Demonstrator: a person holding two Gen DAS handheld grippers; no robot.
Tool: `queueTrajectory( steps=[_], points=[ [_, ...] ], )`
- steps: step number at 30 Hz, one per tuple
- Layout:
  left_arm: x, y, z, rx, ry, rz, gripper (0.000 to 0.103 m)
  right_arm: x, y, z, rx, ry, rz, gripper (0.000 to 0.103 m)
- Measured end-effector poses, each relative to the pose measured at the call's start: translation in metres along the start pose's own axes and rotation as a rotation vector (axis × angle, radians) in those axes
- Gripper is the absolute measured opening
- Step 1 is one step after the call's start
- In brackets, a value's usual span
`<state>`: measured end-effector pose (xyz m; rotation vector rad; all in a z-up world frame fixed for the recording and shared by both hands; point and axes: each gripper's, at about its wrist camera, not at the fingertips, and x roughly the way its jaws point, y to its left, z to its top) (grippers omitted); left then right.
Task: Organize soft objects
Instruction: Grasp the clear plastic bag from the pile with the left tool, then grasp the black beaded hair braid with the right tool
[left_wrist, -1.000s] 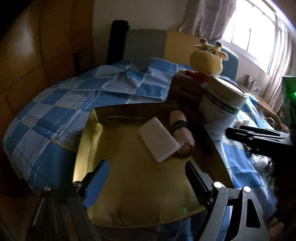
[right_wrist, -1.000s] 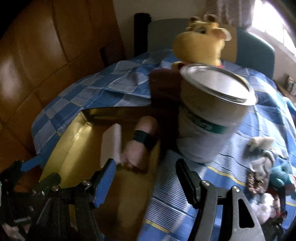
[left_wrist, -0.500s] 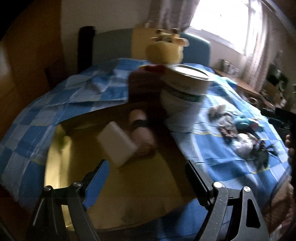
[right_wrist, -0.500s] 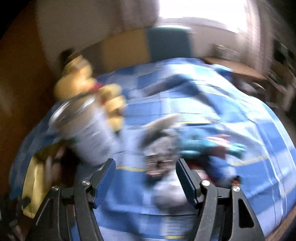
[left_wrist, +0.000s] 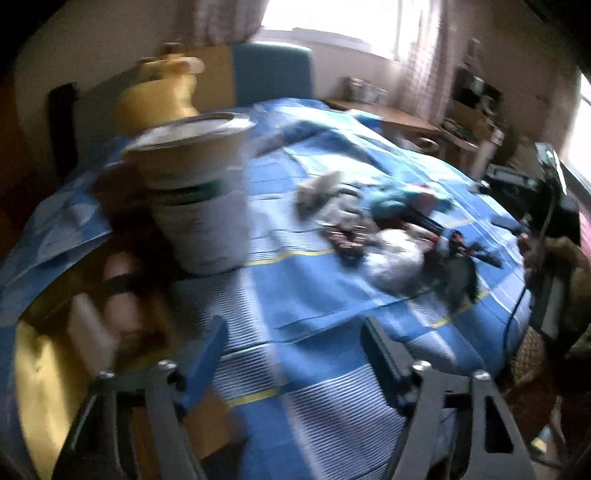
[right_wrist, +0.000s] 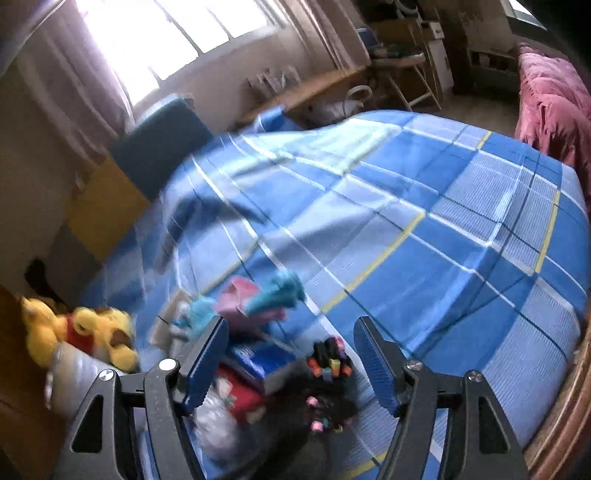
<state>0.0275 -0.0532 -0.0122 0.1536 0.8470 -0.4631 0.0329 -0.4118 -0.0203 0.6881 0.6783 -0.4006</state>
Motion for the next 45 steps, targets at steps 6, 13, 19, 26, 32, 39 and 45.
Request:
queueTrajectory(
  steps=[6,13,19,26,32,39,45],
  points=[
    [0.045,-0.047,0.020,0.096,0.048,-0.133,0.053,0.000,0.000,-0.001,0.008,0.010,0.038,0.071],
    [0.099,-0.090,0.048,0.164,0.093,-0.157,0.056,0.002,-0.001,-0.001,0.032,0.020,0.076,0.071],
    [0.145,-0.113,0.060,0.205,0.138,-0.149,0.060,0.001,-0.004,0.000,0.053,0.020,0.094,0.071],
    [0.152,-0.108,0.049,0.173,0.153,-0.190,0.035,0.004,-0.008,0.001,0.073,0.031,0.090,0.072],
    [0.108,-0.083,0.026,0.112,0.115,-0.210,0.035,0.007,-0.006,0.000,0.058,0.043,0.057,0.071],
    [0.080,-0.052,-0.017,0.075,0.127,-0.131,0.035,0.045,-0.003,-0.007,0.010,0.258,-0.108,0.071],
    [0.078,-0.029,-0.034,-0.004,0.140,-0.131,0.035,0.061,0.004,-0.019,-0.059,0.368,-0.235,0.068]
  ],
)
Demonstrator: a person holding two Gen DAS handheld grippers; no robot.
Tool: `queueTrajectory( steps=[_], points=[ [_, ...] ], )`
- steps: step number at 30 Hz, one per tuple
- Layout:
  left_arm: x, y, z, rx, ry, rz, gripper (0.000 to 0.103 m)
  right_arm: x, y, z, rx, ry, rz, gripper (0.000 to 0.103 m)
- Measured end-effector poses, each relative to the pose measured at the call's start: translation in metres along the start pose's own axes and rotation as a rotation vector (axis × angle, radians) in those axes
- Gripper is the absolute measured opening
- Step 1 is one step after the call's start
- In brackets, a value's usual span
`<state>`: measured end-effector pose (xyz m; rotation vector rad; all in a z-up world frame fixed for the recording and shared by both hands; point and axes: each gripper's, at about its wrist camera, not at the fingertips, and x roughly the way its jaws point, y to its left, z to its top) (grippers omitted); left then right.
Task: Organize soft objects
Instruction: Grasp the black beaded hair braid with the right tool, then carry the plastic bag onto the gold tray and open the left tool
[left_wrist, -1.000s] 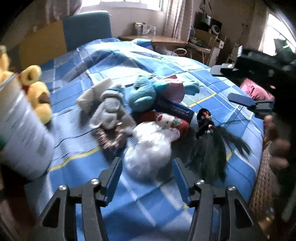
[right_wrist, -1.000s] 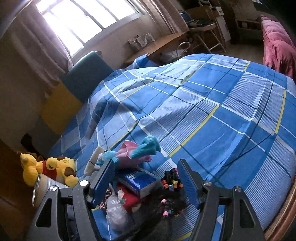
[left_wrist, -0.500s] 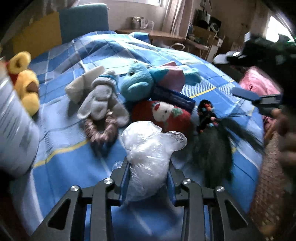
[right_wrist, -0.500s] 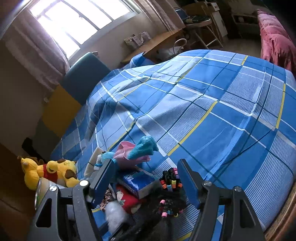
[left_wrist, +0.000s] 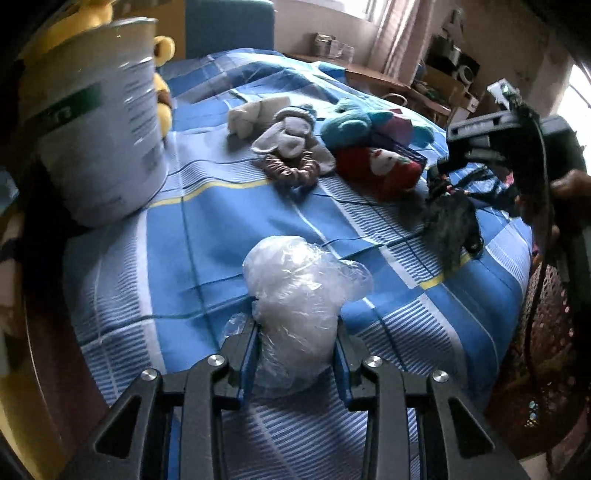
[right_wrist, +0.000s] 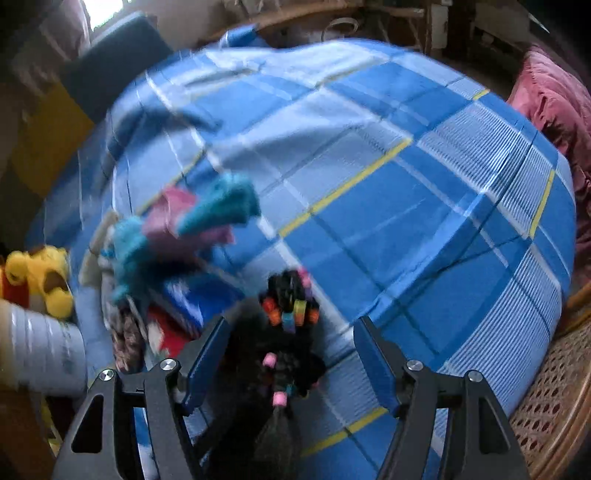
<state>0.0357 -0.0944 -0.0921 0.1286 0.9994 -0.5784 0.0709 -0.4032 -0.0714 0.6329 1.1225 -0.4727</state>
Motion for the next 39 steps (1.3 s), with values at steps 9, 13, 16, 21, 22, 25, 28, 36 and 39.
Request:
queueTrajectory(
  steps=[9,13,16,21,22,25,28,36,39],
  points=[
    [-0.003,0.004,-0.010,-0.024,-0.054,-0.006,0.035,0.028,0.021,-0.011,-0.136,0.133,-0.091,0.033],
    [-0.007,0.007,-0.012,-0.033,-0.050,-0.021,0.034,0.036,0.033,-0.014,-0.195,0.148,-0.122,0.035],
    [-0.011,0.008,-0.015,-0.044,-0.050,-0.022,0.033,0.038,0.040,-0.016,-0.215,0.141,-0.140,0.036],
    [-0.016,0.008,-0.020,-0.048,-0.050,-0.029,0.033,0.043,0.056,-0.024,-0.256,0.125,-0.172,0.036],
    [-0.017,0.008,-0.020,-0.047,-0.050,-0.031,0.033,0.042,0.057,-0.025,-0.258,0.123,-0.171,0.036],
    [-0.021,0.007,-0.021,-0.038,-0.058,-0.029,0.033,0.042,0.061,-0.029,-0.268,0.108,-0.177,0.036],
    [-0.025,0.005,-0.022,-0.030,-0.068,-0.029,0.033,0.040,0.062,-0.029,-0.277,0.095,-0.185,0.036],
    [-0.059,0.018,-0.018,-0.079,-0.134,-0.063,0.033,0.034,0.062,-0.034,-0.291,0.089,-0.190,0.037],
    [-0.072,0.028,-0.017,-0.116,-0.155,-0.065,0.033,0.033,0.064,-0.034,-0.309,0.080,-0.205,0.037]
  ],
)
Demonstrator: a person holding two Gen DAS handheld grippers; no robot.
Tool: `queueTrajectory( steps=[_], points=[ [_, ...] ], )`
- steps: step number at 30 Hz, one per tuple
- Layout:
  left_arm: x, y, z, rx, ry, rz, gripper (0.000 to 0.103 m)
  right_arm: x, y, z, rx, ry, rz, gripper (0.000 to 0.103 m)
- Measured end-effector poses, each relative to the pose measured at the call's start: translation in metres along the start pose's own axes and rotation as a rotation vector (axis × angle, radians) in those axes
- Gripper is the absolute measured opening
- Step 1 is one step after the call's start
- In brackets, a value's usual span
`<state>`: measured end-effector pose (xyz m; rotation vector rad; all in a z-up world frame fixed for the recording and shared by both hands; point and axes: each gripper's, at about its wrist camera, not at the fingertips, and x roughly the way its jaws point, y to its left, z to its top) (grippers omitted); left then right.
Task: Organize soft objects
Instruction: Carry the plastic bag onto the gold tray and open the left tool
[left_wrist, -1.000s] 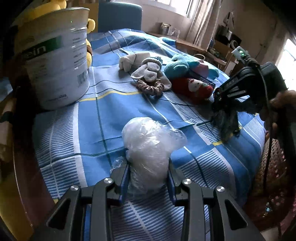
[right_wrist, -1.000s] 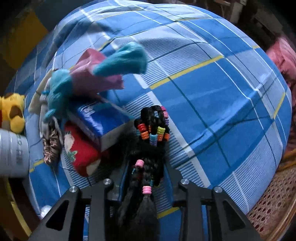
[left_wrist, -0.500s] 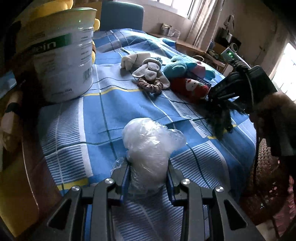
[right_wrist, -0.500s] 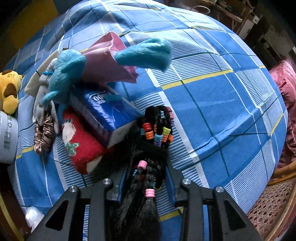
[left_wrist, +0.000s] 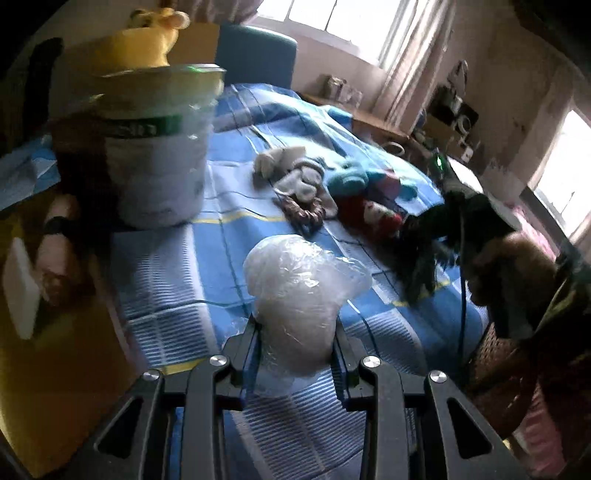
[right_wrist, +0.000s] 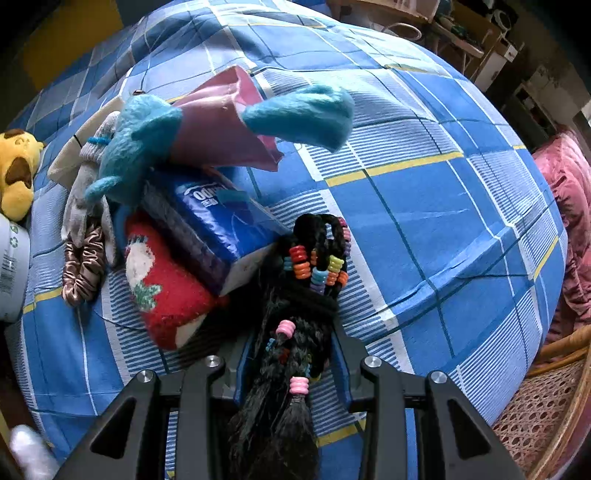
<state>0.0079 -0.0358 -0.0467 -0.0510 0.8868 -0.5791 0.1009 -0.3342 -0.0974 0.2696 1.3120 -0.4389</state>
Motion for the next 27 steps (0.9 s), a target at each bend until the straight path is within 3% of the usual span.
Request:
queueTrajectory(
  steps=[8,16,21,27],
  points=[
    [-0.047,0.054,0.013,-0.187,-0.079,0.023,0.033,-0.001,0.007,-0.002,-0.008,-0.009,-0.008,0.037],
    [-0.097,0.158,0.013,-0.426,-0.177,0.179,0.034,0.001,-0.001,0.001,0.010,-0.002,0.016,0.037],
    [-0.102,0.214,0.006,-0.536,-0.162,0.272,0.034,-0.001,-0.003,0.002,0.010,-0.001,0.020,0.037],
    [-0.090,0.260,0.010,-0.603,-0.111,0.309,0.035,-0.001,-0.003,0.003,-0.005,-0.004,0.008,0.037]
  ],
)
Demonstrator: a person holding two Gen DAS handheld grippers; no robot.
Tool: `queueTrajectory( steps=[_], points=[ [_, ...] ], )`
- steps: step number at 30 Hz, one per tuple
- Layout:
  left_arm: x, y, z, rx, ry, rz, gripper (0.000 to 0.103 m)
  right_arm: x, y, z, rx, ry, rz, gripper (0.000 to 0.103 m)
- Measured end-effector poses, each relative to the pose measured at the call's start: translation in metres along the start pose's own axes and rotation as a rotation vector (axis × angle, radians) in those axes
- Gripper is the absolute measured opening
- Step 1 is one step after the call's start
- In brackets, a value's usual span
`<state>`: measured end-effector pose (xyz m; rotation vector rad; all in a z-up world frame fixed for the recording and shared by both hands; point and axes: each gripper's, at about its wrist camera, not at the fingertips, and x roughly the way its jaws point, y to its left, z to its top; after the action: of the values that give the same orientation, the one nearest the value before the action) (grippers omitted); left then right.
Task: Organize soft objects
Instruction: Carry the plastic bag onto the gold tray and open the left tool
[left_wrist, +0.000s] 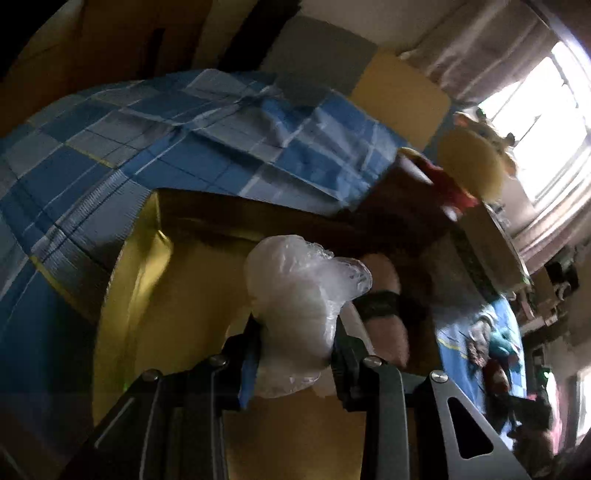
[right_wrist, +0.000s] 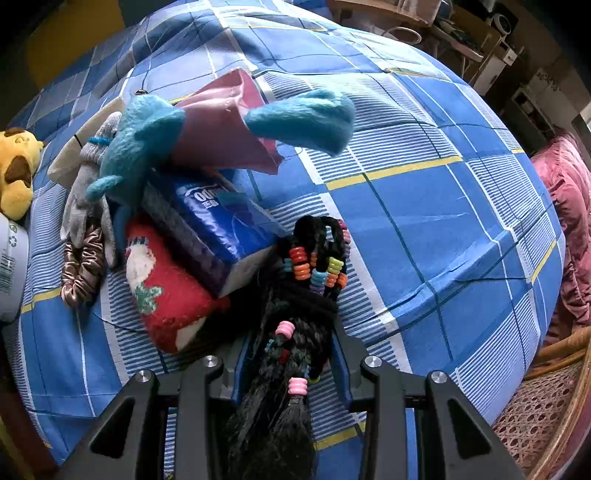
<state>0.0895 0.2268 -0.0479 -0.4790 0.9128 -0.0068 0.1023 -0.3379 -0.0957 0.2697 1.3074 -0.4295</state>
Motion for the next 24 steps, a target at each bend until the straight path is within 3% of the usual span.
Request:
queueTrajectory(
  steps=[7,10,12,14,20,24],
  points=[
    [0.037,0.008,0.022,0.009,0.025,0.089,0.042,0.001,0.001,-0.001,0.001,-0.005,-0.002,0.037],
    [0.048,0.008,0.025,0.029,0.037,0.128,0.051,0.001,0.001,-0.001,0.001,-0.006,-0.001,0.037],
    [0.047,0.009,0.023,0.029,0.028,0.130,0.068,0.002,0.001,-0.002,-0.001,-0.008,-0.003,0.037],
    [0.044,0.010,0.021,0.021,0.015,0.136,0.074,0.002,0.002,-0.002,-0.004,-0.009,-0.006,0.037],
    [0.022,0.010,0.008,-0.007,-0.020,0.135,0.074,0.003,0.006,-0.002,-0.009,-0.019,-0.011,0.037],
    [0.004,0.000,-0.007,0.031,-0.065,0.163,0.074,0.004,0.007,-0.002,-0.013,-0.023,-0.015,0.037]
  ],
)
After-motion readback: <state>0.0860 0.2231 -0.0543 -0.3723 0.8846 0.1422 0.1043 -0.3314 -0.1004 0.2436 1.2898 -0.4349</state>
